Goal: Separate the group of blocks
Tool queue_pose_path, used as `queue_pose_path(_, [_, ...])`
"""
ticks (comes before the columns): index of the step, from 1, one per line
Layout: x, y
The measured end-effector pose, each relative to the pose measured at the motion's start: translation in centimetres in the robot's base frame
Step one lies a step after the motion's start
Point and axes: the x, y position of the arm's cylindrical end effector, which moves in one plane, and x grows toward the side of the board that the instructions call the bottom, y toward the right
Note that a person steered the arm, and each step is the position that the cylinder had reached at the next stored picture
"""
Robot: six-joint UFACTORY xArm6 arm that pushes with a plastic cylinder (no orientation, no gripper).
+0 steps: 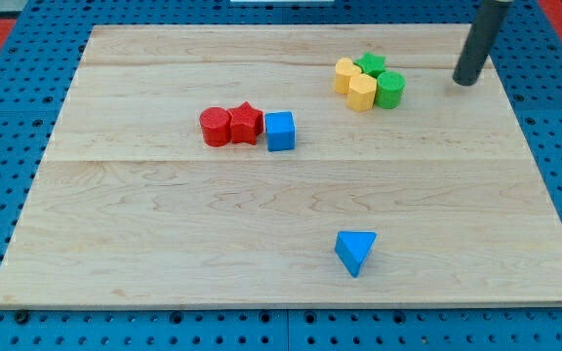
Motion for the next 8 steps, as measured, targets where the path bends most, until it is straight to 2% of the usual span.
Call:
queue_pose_path(3, [1.1,-13.2])
queue_pose_path(4, [0.8,-12.6])
queue_pose_path(5, [-0.5,-8.6])
queue_pose_path(6, [0.0,-9.0])
queue_pose_path(8, [2.1,-14.9])
